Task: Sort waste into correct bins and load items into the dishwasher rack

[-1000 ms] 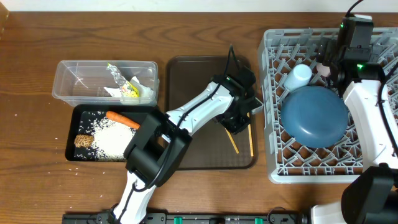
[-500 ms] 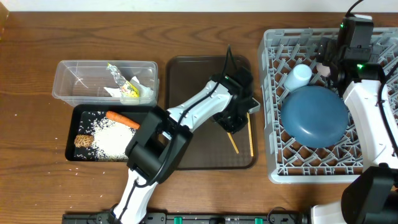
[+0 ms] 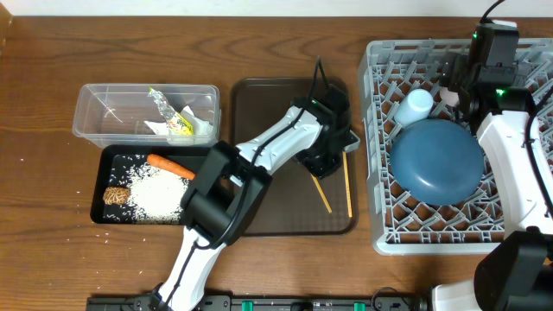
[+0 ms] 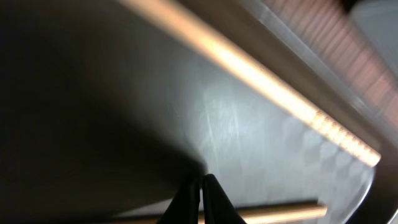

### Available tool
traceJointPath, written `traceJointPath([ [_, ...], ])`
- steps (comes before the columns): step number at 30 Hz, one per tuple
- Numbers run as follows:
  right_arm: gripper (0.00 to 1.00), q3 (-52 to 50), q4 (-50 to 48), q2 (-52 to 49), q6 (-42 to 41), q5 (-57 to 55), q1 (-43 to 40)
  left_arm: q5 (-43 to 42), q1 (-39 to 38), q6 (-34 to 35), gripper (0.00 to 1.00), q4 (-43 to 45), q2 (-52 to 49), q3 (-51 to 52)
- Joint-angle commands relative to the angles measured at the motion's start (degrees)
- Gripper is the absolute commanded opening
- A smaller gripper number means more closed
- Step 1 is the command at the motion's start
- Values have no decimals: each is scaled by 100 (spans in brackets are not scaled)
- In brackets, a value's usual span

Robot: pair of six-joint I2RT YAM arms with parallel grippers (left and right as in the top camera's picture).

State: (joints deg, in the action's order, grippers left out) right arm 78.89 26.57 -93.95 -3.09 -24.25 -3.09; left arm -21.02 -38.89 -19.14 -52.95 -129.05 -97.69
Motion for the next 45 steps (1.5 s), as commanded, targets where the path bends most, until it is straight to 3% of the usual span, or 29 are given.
traceJointPath([
  [1, 99, 15, 7, 31, -114, -79, -9, 385, -13, -92, 6, -422, -258, -280],
  [10, 99, 15, 9, 31, -114, -79, -9, 1329, 50, 37, 6, -1106, -426, -378],
  [19, 99, 15, 7, 31, -114, -79, -9, 1340, 227, 144, 6, -1158, -345, -535],
  [26, 99, 15, 7, 31, -114, -79, -9, 1639, 629, 1287, 6, -1399, 387, -804],
  [30, 99, 15, 9, 31, -114, -79, -9, 1633, 1045, 2334, 7, -1587, 595, -800],
  [32, 99, 15, 7, 31, -114, -79, -9, 1631, 1246, 2752, 15, -1690, 570, -699],
  [36, 99, 15, 7, 31, -114, -79, -9, 1432, 1521, 3110, 17, -1502, 562, -177],
  [39, 99, 15, 9, 31, -114, -79, -9, 1104, 1558, 3108, 55, -1213, 560, 227],
  [40, 99, 15, 9, 31, -114, -79, -9, 1010, 1558, 3108, 62, -1110, 560, 345],
  [45, 99, 15, 7, 31, -114, -79, -9, 686, 1447, 3106, 64, -855, 560, 570],
])
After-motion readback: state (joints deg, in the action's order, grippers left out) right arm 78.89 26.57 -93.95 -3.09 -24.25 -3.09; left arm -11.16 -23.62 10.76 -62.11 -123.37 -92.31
